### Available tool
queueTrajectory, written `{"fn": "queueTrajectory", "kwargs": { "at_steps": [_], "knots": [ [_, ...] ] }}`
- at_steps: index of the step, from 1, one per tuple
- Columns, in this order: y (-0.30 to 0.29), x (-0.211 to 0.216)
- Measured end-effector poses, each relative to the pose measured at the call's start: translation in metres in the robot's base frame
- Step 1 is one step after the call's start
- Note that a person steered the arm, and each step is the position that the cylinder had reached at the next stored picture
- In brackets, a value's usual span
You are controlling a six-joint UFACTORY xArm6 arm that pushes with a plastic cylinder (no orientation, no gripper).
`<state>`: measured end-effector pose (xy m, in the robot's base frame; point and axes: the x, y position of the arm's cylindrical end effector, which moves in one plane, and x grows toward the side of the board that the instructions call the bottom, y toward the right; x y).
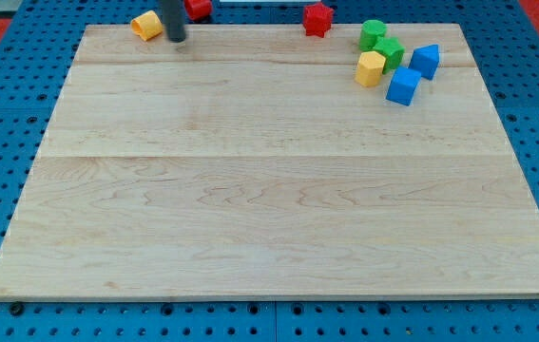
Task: Push the green circle towards the center
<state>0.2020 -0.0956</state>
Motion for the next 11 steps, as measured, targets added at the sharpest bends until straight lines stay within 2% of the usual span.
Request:
{"fn": "queueTrajectory", "kwargs": {
  "at_steps": [2, 3, 4, 5, 6, 7, 8, 9, 10, 11],
  "knots": [
    [0.070, -0.008],
    [0.124, 0.078],
    [0.202, 0.176],
    [0.325, 0.154],
    [0.422, 0.058],
    [0.352, 0.001],
    [0.321, -0.010],
    [0.264, -0.010],
    [0.199, 0.049],
    [0.170, 0.128]
  ]
}}
